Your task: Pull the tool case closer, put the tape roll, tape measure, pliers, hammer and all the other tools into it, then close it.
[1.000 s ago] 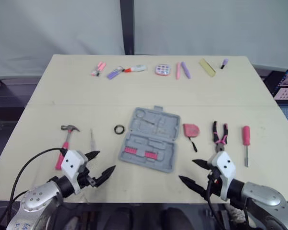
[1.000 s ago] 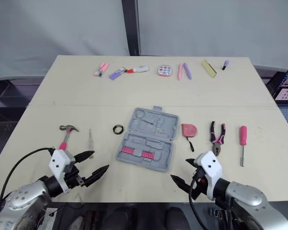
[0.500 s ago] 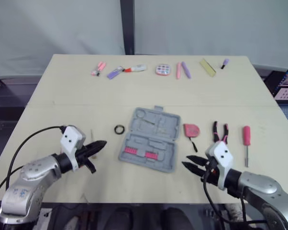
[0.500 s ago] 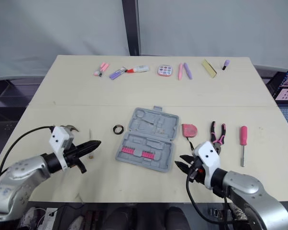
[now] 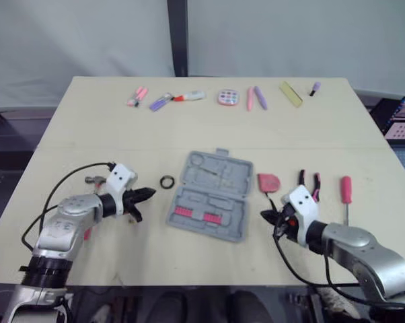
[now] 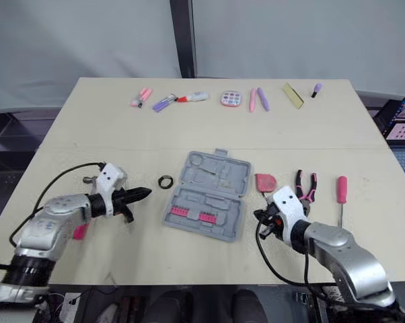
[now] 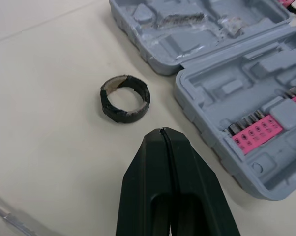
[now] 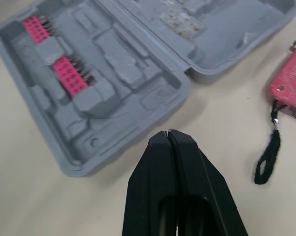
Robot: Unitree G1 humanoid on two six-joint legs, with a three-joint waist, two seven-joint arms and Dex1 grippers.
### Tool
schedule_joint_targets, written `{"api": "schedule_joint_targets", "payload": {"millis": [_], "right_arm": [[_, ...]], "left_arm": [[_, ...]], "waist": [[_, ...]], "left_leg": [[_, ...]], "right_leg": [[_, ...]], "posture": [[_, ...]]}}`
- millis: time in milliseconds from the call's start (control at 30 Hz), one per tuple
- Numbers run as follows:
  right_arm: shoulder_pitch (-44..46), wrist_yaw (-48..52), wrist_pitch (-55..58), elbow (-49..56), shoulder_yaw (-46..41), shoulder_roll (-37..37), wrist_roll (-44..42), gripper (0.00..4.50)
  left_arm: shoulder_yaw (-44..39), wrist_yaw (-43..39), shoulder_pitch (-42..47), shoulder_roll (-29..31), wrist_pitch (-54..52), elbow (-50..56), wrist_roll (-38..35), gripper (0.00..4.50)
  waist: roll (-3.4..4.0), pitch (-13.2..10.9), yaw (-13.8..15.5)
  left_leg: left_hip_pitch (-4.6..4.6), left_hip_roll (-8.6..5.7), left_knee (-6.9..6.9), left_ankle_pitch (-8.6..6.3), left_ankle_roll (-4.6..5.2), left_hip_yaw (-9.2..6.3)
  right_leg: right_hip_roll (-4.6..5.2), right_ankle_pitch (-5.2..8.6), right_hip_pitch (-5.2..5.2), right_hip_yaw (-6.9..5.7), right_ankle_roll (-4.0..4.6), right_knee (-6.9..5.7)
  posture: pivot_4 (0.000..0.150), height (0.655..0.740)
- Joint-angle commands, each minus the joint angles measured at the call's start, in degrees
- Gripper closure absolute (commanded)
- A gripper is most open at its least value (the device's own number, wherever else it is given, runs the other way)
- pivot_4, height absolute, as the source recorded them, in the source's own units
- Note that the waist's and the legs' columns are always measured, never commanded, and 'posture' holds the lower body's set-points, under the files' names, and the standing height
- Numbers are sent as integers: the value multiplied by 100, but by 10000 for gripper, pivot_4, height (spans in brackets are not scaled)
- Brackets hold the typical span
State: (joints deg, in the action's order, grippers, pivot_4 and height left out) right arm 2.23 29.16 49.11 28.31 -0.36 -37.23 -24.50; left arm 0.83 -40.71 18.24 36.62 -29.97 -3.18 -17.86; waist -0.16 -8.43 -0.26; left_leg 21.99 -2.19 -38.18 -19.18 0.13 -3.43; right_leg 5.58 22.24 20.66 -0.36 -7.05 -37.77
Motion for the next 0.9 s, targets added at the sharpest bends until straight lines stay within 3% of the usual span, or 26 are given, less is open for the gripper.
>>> {"api": "schedule_joint_targets", "payload": {"millis": [33, 567, 900], "right_arm": [[158, -128, 54, -123, 19, 70, 125, 44414], [764, -142, -24, -885, 386, 429, 606, 44414], [865, -135, -64, -1106, 503, 596, 832, 44414]], "left_arm": [[73, -57, 323, -122, 122, -362, 157, 45000], [461, -765, 1484, -674, 117, -2082, 479, 45000], [564, -687, 1965, -1058, 755, -3048, 879, 45000]], "waist": [[0, 0, 0], [0, 0, -20], [0, 0, -63]], "left_leg": [[1, -1, -2, 0, 0, -4], [8, -12, -12, 1, 1, -32], [14, -16, -25, 1, 1, -48]], "right_leg": [[0, 0, 0, -4, 0, -2], [10, -1, -4, -55, -1, -18], [10, -2, -7, -68, -2, -22]], "posture": [[1500, 7400], [1500, 7400], [1500, 7400]]}}
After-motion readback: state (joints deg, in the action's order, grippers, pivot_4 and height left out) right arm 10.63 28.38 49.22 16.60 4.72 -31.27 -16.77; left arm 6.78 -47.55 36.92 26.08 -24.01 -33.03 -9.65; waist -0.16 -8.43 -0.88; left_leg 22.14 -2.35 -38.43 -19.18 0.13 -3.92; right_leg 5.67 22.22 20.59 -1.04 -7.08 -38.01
